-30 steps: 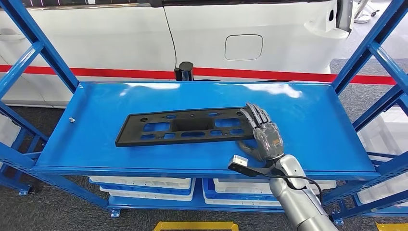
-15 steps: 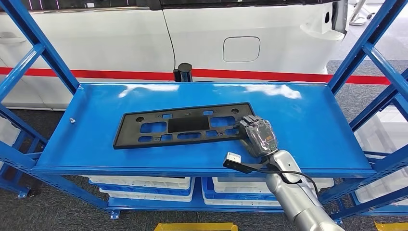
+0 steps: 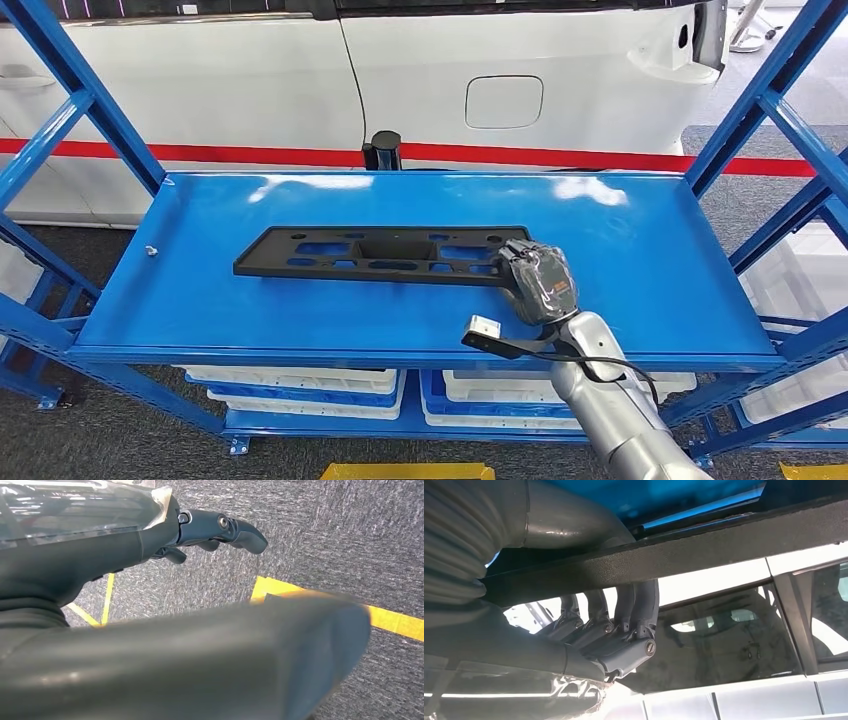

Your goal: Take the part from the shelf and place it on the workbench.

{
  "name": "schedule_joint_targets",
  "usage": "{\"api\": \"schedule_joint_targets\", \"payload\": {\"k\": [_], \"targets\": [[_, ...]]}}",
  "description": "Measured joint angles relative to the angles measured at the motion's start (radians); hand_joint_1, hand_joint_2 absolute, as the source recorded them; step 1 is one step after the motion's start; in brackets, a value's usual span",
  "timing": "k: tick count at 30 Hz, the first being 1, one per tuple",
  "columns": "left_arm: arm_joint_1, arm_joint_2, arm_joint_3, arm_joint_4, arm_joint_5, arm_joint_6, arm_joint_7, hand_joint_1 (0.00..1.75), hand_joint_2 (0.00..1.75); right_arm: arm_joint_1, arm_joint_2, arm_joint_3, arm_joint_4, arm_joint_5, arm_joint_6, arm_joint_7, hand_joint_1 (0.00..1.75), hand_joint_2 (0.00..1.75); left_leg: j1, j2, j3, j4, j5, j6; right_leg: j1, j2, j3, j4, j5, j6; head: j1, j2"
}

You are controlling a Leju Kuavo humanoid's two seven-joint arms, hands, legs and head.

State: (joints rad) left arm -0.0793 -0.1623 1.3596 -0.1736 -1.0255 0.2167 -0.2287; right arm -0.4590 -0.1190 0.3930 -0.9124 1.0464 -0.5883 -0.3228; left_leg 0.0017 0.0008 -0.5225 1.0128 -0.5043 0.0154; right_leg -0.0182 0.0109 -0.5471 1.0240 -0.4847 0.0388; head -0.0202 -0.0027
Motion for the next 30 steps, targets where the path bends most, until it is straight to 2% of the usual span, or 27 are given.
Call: {"api": "schedule_joint_targets", "payload": {"k": [9,13,17,21,23,25,30], "targets": [[-0.001,0.0,0.0,0.0,-0.011,-0.002,-0.008,0.0,1.75,0.021,0.0,-0.009,-0.03,-0.006,-0.01,-0.001,1.75,1.75,0.0,0.0,-0.001,0.0,0.0,0.0,0.0,0.0,-0.001,0.0,0.0,0.0,0.0,0.0],[-0.001,0.0,0.0,0.0,-0.012,0.01,-0.004,0.0,1.75,0.037,0.008,-0.028,-0.056,-0.074,-0.004,-0.034,1.75,1.75,0.0,-0.002,-0.003,0.0,0.0,0.0,0.0,-0.001,-0.002,0.0,0.0,0.0,0.0,0.0],[-0.002,0.0,0.0,0.0,-0.005,0.019,0.011,0.0,1.75,0.068,0.024,-0.062,-0.126,-0.289,0.08,-0.126,1.75,1.75,0.0,-0.002,-0.005,0.0,0.0,0.0,0.0,-0.001,-0.004,0.0,0.0,0.0,0.0,0.0],[-0.002,-0.002,0.006,0.0,0.013,0.032,0.023,0.0,1.75,0.126,0.046,-0.092,-0.271,-0.621,0.259,-0.226,1.75,1.75,0.0,-0.003,-0.008,0.0,0.0,0.0,0.0,-0.001,-0.007,0.0,0.0,0.0,0.0,0.0],[-0.002,-0.003,0.008,0.0,0.02,0.036,0.029,0.0,1.75,0.157,0.054,-0.101,-0.351,-0.754,0.343,-0.249,1.75,1.75,0.0,-0.004,-0.01,0.0,0.0,0.0,0.0,-0.002,-0.008,0.0,0.0,0.0,0.0,0.0],[-0.002,-0.004,0.01,0.0,0.023,0.039,0.032,0.0,1.75,0.178,0.057,-0.108,-0.416,-0.813,0.382,-0.256,1.75,1.75,0.0,-0.003,-0.011,0.0,0.0,0.0,0.0,-0.002,-0.009,0.0,0.0,0.0,0.0,0.0],[-0.003,-0.006,0.018,0.0,0.023,0.041,0.034,0.0,1.75,0.207,0.059,-0.123,-0.506,-0.828,0.397,-0.258,1.75,1.75,0.0,-0.003,-0.011,0.0,0.0,0.0,0.0,-0.002,-0.01,0.0,0.0,0.0,0.0,0.0]]}}
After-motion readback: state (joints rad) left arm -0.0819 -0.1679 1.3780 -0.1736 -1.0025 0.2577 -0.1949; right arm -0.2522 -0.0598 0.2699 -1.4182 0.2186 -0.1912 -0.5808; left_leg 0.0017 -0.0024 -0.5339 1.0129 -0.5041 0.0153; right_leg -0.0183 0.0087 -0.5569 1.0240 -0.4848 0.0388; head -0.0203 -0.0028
